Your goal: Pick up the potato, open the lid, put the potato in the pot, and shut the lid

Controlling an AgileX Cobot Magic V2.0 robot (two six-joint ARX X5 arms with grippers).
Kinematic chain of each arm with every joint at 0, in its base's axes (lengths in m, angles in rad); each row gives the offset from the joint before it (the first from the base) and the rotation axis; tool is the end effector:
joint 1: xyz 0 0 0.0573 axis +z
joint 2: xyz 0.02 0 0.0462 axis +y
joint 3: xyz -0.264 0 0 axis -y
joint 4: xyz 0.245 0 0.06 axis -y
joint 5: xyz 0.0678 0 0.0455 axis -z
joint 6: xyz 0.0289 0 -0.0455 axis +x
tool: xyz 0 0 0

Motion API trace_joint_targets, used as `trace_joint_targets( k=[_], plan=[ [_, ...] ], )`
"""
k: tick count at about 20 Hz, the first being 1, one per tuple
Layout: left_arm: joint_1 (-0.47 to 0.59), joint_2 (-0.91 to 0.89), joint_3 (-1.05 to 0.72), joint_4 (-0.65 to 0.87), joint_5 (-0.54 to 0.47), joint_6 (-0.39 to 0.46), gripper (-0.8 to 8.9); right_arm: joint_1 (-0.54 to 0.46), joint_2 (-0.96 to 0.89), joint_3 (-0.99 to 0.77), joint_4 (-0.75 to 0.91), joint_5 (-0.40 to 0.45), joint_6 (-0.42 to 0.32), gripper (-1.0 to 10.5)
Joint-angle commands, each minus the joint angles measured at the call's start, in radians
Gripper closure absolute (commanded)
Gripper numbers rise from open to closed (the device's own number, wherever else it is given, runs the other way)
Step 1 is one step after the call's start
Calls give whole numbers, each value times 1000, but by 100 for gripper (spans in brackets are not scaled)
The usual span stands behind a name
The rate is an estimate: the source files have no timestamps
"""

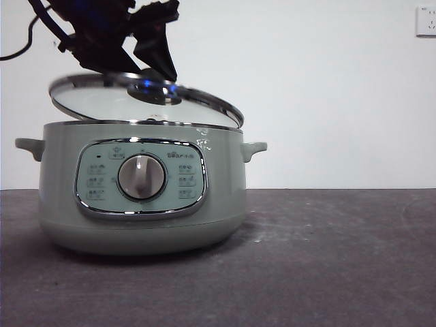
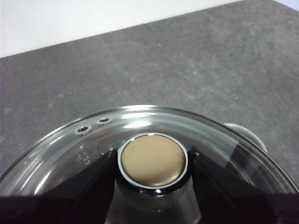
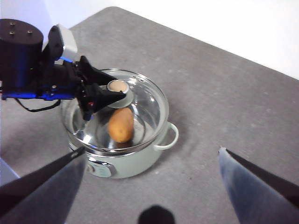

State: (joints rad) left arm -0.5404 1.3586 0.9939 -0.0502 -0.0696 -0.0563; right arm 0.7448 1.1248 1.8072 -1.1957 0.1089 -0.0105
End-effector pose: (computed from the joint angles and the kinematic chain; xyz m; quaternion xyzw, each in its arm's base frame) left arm 0.2610 -0.1542 0.2913 0.0350 0.2028 -0.2226 0.9529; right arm 0.1069 0.0943 0.4953 -0.1099 0.2295 0.3036 0.9182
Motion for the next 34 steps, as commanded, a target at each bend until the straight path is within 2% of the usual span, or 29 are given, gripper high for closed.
trace_joint_targets(
  k=[1,18,20,24,25,34],
  plan=[
    [-4,25,9,48,-1,-1,822,0,0,1,0,39,10,479],
    [-3,55,9,-176,-3,1,812,0,0,1,-7,55,13,479],
    [-3,55,9,-177,-3,1,760,0,0,1,-7,55,13,479],
    [-2,55,9,-173,-3,1,463,0,0,1,-11,55,19,479],
    [-2,55,9,-169,-4,1,427,0,0,1,-12,55,26,479],
    [-5,-8,10,-144,-2,-1,427,0,1,0,-44,56,36,479]
  ],
)
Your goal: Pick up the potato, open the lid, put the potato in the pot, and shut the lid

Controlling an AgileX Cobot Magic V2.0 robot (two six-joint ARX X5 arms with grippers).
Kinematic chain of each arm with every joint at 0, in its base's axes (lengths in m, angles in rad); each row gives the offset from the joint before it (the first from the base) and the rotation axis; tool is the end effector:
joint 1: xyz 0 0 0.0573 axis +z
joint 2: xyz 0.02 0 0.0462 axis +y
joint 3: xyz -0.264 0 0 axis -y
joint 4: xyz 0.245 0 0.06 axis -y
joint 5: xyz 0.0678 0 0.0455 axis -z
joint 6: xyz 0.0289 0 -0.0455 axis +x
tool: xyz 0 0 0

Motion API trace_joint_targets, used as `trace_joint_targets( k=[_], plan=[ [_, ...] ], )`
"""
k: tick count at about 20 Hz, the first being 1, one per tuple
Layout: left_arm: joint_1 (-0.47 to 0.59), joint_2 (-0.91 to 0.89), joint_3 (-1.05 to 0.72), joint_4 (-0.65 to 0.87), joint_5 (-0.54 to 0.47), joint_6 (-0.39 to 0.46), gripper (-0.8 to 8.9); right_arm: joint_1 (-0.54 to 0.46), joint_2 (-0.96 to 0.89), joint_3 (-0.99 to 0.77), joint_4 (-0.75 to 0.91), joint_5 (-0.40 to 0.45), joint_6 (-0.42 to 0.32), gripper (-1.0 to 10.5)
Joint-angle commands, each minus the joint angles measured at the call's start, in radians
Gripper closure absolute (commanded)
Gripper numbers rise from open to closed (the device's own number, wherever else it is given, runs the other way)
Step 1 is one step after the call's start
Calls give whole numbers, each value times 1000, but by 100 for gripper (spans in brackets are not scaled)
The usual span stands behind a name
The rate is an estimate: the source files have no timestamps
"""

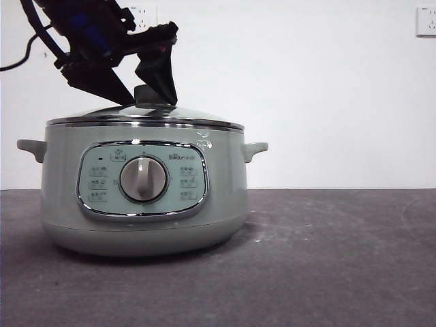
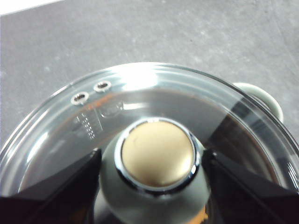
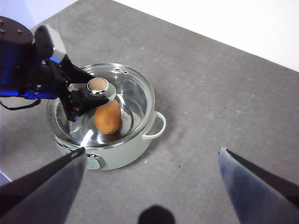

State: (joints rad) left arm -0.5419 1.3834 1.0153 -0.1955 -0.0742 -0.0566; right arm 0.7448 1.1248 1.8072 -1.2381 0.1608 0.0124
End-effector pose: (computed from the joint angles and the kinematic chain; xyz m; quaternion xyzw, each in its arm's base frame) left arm 0.2604 -0.1543 0.2791 0.0578 0.2712 -0.2150 0.9364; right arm 0.1063 0.0917 0.4919 -0.1143 0.2484 0.2753 0.9217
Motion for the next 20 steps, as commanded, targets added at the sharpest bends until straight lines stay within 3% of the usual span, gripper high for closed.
trace_joint_targets(
  k=[1,5,10,11,13,14,20],
  plan=[
    [-8,-50,-12,-2,2,0,427,0,1,0,-3,4,13,479],
    [-27,-166,-12,-30,3,-1,427,0,1,-8,-3,4,14,500],
    [-84,-413,-12,-148,4,-30,442,0,-3,-84,11,15,17,777],
    [-94,-450,-12,-194,3,-30,490,0,-11,-107,22,34,18,815],
    [-104,-512,-12,-308,2,-29,805,0,-42,-177,69,77,21,914],
    [-106,-533,-12,-350,-1,-27,818,0,-64,-219,98,82,24,957],
    [-144,-606,-18,-443,-134,-1,822,0,-280,-558,374,82,23,958]
  ],
)
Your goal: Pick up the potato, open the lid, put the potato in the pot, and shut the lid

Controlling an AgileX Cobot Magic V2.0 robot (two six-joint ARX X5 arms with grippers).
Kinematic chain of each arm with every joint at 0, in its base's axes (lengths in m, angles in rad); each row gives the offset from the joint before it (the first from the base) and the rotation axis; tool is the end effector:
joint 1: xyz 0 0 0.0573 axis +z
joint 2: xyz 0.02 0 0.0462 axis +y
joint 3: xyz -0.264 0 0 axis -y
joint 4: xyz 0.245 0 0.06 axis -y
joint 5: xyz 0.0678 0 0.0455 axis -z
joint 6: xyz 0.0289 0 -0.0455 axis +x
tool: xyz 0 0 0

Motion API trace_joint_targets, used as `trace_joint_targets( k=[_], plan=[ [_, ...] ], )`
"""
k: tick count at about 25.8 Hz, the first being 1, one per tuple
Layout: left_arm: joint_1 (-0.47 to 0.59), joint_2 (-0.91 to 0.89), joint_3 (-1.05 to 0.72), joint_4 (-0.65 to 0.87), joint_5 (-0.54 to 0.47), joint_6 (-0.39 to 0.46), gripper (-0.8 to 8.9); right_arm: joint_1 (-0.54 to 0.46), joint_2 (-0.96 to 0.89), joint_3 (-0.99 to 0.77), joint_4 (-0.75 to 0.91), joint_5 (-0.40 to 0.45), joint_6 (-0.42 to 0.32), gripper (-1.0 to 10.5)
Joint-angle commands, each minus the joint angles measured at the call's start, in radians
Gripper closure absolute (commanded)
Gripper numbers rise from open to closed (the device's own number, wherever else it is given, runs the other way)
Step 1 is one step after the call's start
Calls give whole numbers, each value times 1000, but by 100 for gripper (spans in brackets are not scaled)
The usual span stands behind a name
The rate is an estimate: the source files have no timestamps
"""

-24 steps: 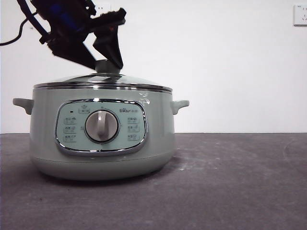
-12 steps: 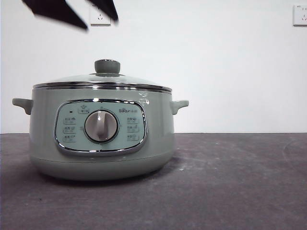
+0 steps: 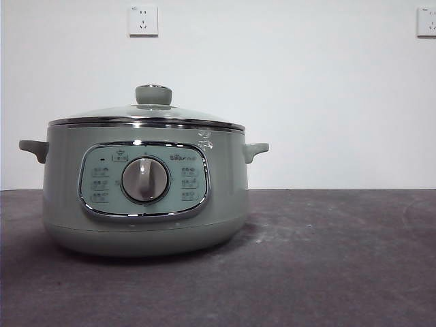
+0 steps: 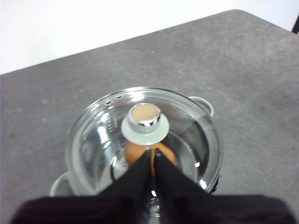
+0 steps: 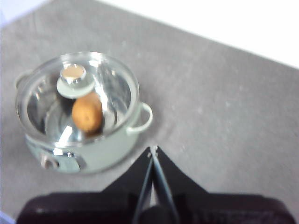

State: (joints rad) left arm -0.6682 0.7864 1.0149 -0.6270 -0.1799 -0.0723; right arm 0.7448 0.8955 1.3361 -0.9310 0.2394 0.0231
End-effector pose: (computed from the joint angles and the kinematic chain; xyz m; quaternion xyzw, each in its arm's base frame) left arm 0.1188 -0.0872 0.3670 0.0470 0.1888 -0.2303 0.9535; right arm 0.1043 0.0868 0.4232 -0.1038 0.2167 0.2401 0.9405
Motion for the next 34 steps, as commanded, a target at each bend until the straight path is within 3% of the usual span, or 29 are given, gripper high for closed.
trace_joint_targets(
  k=[1,5,11,21,31,34],
  plan=[
    [-35,-20,-29,-11,-59,21,822,1,-95,-154,124,3,13,958],
    [-108,-135,-159,70,-146,21,822,1,-274,-434,332,7,13,958],
    [-154,-269,-338,165,-159,21,822,1,-388,-613,414,6,14,958],
    [-156,-283,-361,17,-158,-17,817,2,-385,-629,383,2,16,946],
    [-156,-283,-361,-3,-158,-17,817,2,-385,-629,368,3,16,946],
    [-156,-283,-361,-5,-163,29,817,2,-385,-629,368,3,16,946]
  ],
)
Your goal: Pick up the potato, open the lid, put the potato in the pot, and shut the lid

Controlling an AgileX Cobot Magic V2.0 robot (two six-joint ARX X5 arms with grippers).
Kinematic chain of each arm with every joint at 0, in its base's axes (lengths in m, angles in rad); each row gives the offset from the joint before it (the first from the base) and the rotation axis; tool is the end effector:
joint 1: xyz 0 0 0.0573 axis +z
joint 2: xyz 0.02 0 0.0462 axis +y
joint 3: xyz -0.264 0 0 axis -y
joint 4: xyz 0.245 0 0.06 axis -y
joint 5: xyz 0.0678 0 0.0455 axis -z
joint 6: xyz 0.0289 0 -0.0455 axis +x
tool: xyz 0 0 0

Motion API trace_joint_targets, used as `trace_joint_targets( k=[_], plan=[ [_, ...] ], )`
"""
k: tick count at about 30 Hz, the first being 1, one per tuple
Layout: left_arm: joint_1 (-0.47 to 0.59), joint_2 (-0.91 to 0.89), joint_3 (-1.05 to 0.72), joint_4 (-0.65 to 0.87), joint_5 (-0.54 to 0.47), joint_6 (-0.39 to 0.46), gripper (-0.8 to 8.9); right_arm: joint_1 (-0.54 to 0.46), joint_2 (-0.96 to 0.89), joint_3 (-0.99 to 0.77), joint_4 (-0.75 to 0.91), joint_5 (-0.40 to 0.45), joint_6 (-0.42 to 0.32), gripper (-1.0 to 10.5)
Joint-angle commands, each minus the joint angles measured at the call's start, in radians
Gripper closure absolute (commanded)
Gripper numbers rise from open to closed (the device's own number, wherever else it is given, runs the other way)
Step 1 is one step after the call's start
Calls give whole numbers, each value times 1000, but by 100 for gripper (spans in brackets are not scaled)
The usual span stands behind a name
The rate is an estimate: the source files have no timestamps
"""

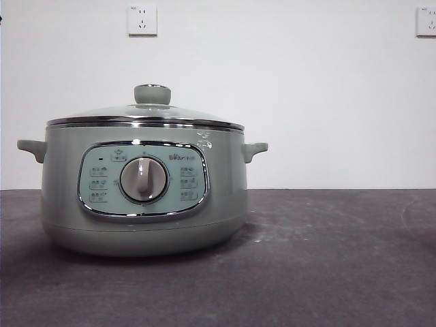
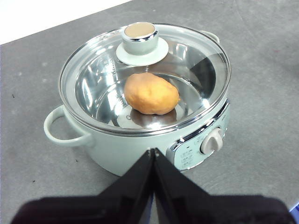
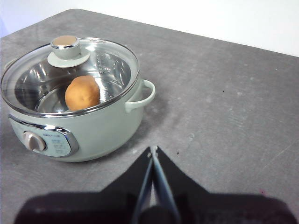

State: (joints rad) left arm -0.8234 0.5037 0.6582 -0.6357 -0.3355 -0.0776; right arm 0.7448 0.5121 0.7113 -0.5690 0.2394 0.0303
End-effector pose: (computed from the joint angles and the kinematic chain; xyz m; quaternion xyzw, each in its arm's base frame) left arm 0.0790 -0.0712 0.2839 0.0938 0.2083 -0.2267 0.9468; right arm 0.0837 0.0679 0.3055 -0.0724 0.1657 0.2433 0.9529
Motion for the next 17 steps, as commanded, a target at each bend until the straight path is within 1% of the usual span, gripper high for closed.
trace_joint_targets(
  k=[1,3,6,10,14,17],
  plan=[
    [0,-4,-8,11,-7,40,817,2,-2,-4,6,3,9,946],
    [21,-28,-11,22,-7,44,817,2,-2,-4,6,3,9,946],
    [101,-60,-32,76,10,95,817,2,-2,-4,6,2,9,946],
    [289,-118,-119,203,107,112,817,2,-3,-4,6,3,9,946],
    [481,-195,-259,356,176,111,817,2,-2,-4,6,2,9,946],
    [600,-251,-360,442,270,111,817,2,-2,-4,6,3,9,946]
  ],
)
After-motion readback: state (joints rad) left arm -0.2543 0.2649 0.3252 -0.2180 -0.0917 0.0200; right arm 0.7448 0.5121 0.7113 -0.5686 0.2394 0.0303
